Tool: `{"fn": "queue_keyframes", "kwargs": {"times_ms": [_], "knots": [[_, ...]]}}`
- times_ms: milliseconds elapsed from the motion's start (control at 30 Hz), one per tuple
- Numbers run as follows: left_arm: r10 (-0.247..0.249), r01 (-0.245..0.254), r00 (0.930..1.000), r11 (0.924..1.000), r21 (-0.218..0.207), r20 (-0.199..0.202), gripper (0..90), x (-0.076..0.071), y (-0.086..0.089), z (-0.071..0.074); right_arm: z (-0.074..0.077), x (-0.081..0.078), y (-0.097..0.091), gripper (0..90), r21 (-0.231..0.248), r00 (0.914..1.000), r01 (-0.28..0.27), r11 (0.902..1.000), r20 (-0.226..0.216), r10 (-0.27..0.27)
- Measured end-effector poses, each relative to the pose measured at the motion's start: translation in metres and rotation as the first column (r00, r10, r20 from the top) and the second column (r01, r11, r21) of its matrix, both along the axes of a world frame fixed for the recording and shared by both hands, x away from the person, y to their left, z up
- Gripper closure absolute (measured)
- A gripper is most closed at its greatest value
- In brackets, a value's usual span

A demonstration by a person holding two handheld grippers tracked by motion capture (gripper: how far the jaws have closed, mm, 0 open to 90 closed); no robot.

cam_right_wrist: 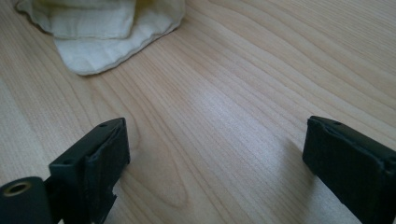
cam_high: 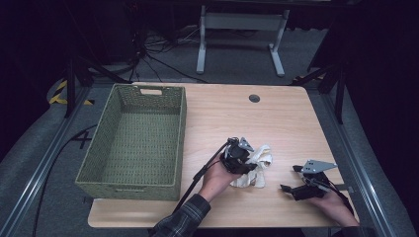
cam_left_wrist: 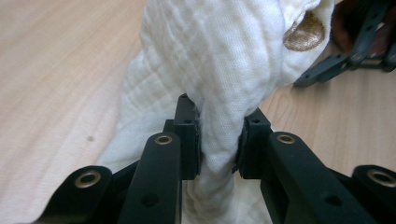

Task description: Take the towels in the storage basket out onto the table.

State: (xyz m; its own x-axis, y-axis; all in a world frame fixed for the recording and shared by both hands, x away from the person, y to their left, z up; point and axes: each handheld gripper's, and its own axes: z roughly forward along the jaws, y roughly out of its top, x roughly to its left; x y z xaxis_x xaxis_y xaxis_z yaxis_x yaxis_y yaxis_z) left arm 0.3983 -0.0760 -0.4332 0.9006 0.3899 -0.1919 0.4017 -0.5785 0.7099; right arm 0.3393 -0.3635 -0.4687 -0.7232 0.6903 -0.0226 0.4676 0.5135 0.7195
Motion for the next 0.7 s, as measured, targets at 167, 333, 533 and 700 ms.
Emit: {"fn": "queue_keyframes", "kwargs": {"times_ms": [167, 333, 533, 700], "knots": [[-0.015, 0.016, 0.9997, 0.9994, 0.031, -0.016, 73.4, 0.0, -0.008, -0.013, 0.0, 0.0, 0.0, 7.5, 0.0, 1.0, 0.0, 1.0, 0.0, 0.0], [-0.015, 0.015, 0.9997, 0.9998, 0.015, -0.02, 64.3, 0.001, -0.01, -0.019, 0.0, -0.001, 0.0, 7.5, 0.001, 1.0, 0.0, 1.0, 0.001, 0.0], [-0.021, 0.021, 0.9997, 0.9997, 0.013, -0.011, 34.5, -0.001, -0.004, -0.008, 0.0, -0.001, 0.0, 7.5, 0.0, 1.0, 0.0, 1.0, 0.002, 0.0], [0.006, -0.006, 1.0, 0.9999, -0.01, 0.001, 26.6, -0.006, 0.005, 0.003, 0.0, -0.001, 0.0, 7.5, 0.001, 1.0, 0.0, 1.0, 0.002, 0.0]]}}
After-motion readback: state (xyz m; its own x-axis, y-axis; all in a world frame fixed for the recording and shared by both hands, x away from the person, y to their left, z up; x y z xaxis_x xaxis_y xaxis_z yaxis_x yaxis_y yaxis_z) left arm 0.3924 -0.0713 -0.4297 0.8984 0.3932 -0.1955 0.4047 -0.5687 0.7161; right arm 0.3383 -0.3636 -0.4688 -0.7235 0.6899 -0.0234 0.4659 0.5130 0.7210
